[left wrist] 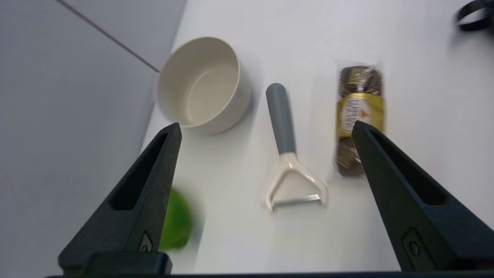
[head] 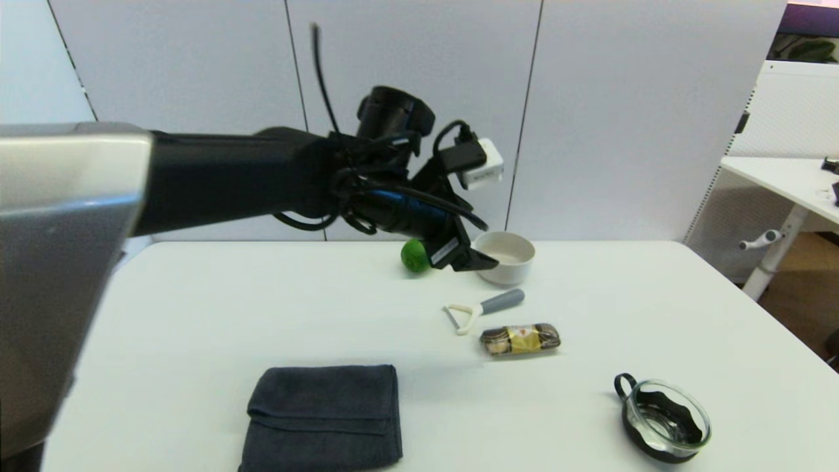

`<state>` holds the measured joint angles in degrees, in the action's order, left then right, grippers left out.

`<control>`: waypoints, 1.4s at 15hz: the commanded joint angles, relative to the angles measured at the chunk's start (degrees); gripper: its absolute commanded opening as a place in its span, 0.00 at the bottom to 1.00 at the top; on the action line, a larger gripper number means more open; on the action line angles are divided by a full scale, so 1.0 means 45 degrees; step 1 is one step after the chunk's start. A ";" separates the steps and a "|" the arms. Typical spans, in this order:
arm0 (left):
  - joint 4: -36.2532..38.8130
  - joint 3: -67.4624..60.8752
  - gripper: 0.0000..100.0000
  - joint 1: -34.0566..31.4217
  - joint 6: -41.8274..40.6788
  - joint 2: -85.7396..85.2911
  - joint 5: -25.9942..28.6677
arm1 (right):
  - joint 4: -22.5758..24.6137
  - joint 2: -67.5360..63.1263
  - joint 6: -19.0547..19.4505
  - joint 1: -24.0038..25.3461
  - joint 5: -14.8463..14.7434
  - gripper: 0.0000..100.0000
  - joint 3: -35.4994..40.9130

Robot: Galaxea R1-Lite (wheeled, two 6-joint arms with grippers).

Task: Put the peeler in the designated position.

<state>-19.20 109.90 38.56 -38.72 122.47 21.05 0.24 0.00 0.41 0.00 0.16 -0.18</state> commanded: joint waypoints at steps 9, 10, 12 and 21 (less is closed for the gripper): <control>0.3778 -1.6668 1.00 -0.3940 0.6299 -1.8270 -0.2589 | 0.0004 0.0000 0.0006 0.0000 0.0004 1.00 0.0002; 0.4423 -1.7449 1.00 -0.4565 0.6377 -1.8953 -0.2589 | 0.0004 0.0000 0.0006 0.0000 0.0004 1.00 0.0002; 0.4775 -1.8445 1.00 -0.5346 0.6416 -2.0320 -0.2569 | 0.0004 0.0000 0.0006 0.0000 0.0004 1.00 0.0002; 0.4579 -2.2156 1.00 -0.8803 0.7237 -2.5848 -0.2471 | 0.0004 -0.0020 0.0006 0.0000 0.0004 1.00 0.0002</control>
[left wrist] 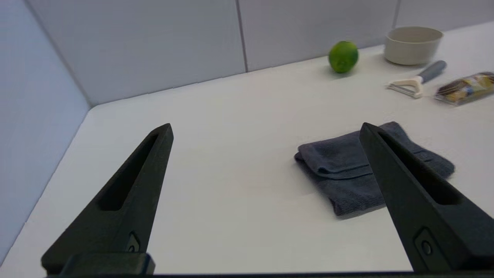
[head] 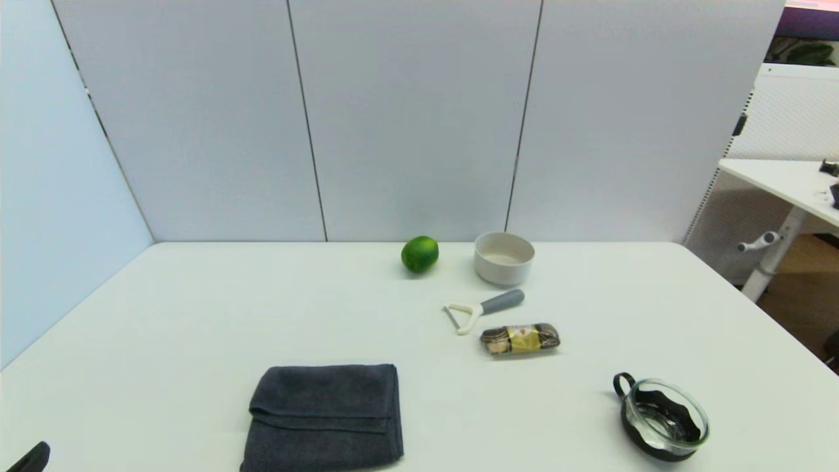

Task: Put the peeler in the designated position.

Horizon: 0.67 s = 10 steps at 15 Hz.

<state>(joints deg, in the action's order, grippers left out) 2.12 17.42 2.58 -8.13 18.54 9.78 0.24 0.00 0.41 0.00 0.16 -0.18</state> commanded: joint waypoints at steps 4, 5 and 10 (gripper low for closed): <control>-0.0100 -0.3363 1.00 -0.0789 0.0752 -0.4101 -0.0083 | 0.0004 -0.0020 0.0006 0.0000 0.0004 1.00 0.0002; -0.0100 -0.3383 1.00 -0.0789 0.1006 -0.4101 -0.0083 | 0.0004 0.0000 0.0006 0.0000 0.0004 1.00 0.0002; -0.0393 -0.3871 1.00 -0.0770 0.2198 -0.4120 -0.2427 | 0.0004 0.0000 0.0006 0.0000 0.0004 1.00 0.0002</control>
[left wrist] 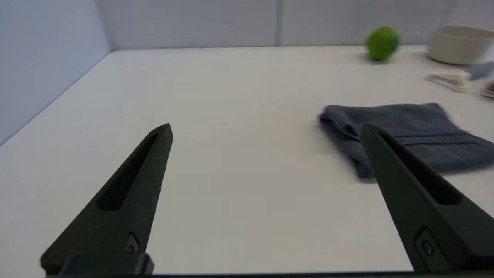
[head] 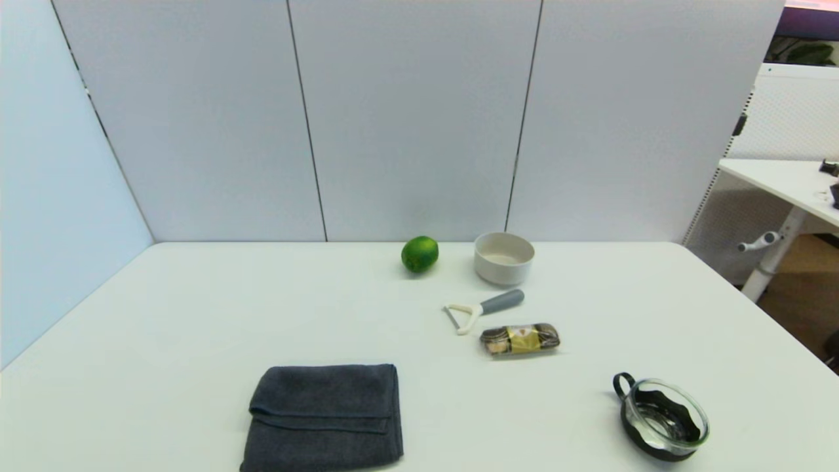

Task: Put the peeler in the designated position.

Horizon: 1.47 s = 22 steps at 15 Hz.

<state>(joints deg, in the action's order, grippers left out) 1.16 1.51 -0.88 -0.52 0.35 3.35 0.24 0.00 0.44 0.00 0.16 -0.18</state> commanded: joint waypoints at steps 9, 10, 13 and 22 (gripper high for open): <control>-0.0160 -0.0355 1.00 0.0000 0.0683 -0.0079 -0.0999 | 0.0004 -0.0020 0.0000 0.0000 0.0004 1.00 0.0002; -0.0160 -0.0355 1.00 0.0000 0.0683 -0.0079 -0.0999 | 0.0004 -0.0020 0.0000 0.0000 0.0004 1.00 0.0002; -0.0160 -0.0355 1.00 0.0000 0.0683 -0.0079 -0.0999 | 0.0024 0.0000 0.0176 0.0000 0.0082 1.00 0.0002; -0.0160 -0.0355 1.00 0.0000 0.0683 -0.0079 -0.0999 | 0.0024 -0.0020 0.0000 0.0000 0.0004 1.00 0.0021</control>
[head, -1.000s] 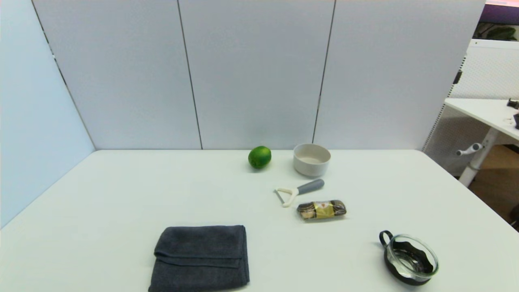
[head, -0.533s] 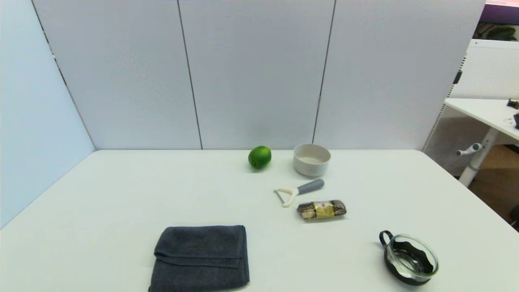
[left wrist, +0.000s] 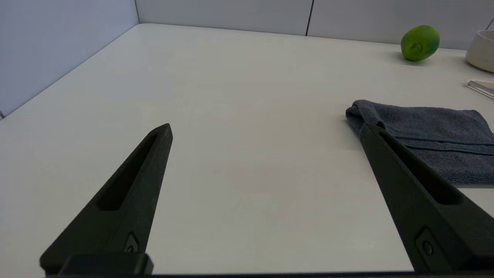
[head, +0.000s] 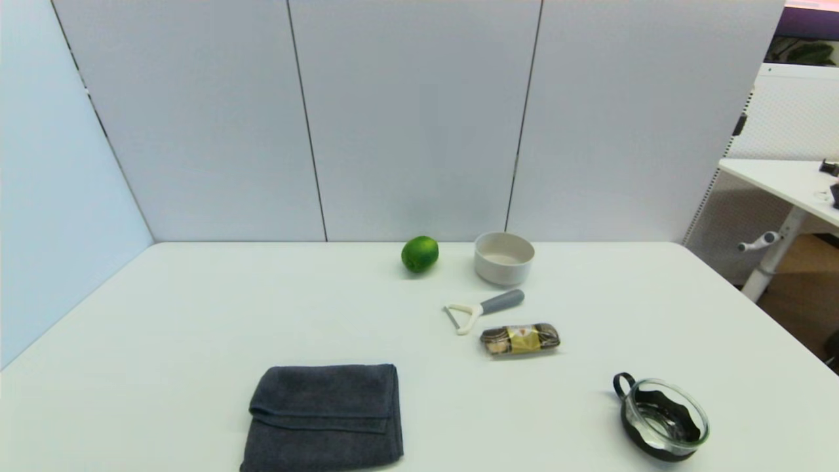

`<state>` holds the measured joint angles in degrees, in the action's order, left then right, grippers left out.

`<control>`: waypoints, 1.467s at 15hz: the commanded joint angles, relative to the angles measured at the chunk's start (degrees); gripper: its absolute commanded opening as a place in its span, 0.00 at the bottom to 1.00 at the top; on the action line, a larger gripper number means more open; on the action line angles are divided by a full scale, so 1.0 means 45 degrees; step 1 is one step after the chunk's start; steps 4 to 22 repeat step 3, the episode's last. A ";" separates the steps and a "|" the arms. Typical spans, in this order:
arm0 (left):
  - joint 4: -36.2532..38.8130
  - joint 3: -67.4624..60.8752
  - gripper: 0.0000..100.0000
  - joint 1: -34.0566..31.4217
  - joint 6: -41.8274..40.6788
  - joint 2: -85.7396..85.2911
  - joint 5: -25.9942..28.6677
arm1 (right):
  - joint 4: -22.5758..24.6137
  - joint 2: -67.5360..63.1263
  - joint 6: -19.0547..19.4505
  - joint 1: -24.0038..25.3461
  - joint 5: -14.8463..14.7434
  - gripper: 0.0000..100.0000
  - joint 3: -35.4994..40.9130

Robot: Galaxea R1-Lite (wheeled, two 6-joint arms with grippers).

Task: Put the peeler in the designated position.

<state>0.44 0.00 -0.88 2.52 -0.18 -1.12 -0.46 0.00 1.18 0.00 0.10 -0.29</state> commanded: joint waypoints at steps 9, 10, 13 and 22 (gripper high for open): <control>0.0000 -0.0020 1.00 0.0000 0.0006 0.0041 -0.0005 | 0.0181 0.0000 -0.0185 0.0000 0.0017 1.00 0.0045; 0.0000 -0.0020 1.00 0.0000 0.0006 0.0041 -0.0005 | 0.0181 0.0000 -0.0185 0.0000 0.0017 1.00 0.0045; 0.0000 -0.0020 1.00 0.0000 0.0006 0.0041 -0.0005 | 0.0181 0.0000 -0.0185 0.0000 0.0017 1.00 0.0045; 0.0000 -0.0020 1.00 0.0000 0.0006 0.0041 -0.0005 | 0.0181 0.0000 -0.0185 0.0000 0.0017 1.00 0.0045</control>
